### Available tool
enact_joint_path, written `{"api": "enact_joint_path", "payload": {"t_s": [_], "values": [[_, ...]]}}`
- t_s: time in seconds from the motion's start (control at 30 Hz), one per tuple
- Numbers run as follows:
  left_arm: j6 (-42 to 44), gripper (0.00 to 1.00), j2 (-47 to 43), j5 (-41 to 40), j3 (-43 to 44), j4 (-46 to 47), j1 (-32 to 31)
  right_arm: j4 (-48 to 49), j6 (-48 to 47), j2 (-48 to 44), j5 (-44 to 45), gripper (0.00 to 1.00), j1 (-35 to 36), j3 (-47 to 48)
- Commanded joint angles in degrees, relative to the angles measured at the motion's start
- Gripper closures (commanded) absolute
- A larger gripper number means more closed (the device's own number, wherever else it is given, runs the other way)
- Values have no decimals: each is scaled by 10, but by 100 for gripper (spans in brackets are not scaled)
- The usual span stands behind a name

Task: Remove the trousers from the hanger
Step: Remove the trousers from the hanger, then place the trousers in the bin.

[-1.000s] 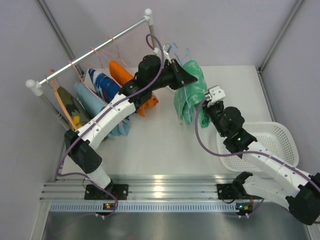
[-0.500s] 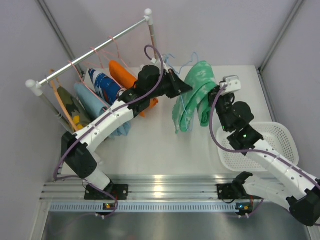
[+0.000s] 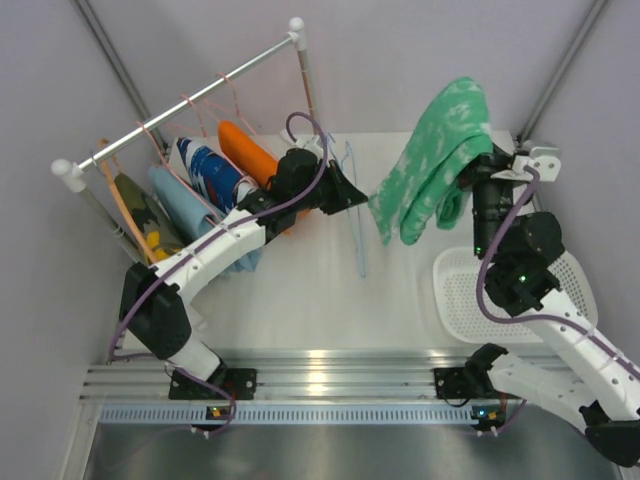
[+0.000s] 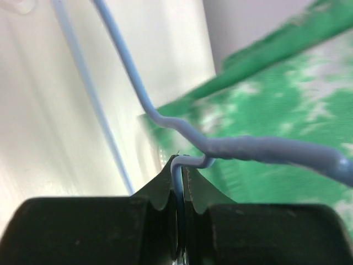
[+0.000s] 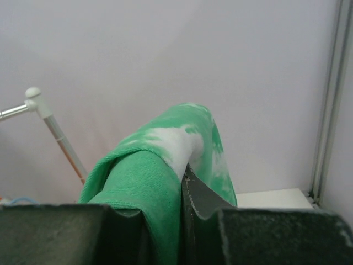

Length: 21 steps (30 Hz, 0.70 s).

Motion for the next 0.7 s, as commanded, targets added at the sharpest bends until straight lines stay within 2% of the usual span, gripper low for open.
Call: {"api": "enact_joint_path", "payload": {"t_s": [0.0, 0.2, 0.5, 0.67], "values": [[27, 100, -37, -14, -6, 3, 4, 85, -40, -52, 43, 100, 1, 61], [37, 100, -35, 0, -18, 3, 4, -50, -117, -99, 105, 100, 1, 106], [49, 100, -40, 20, -35, 19, 4, -243, -209, -194, 254, 100, 1, 134], [48, 100, -43, 20, -40, 20, 4, -412, -181, -200, 353, 100, 1, 161]]}}
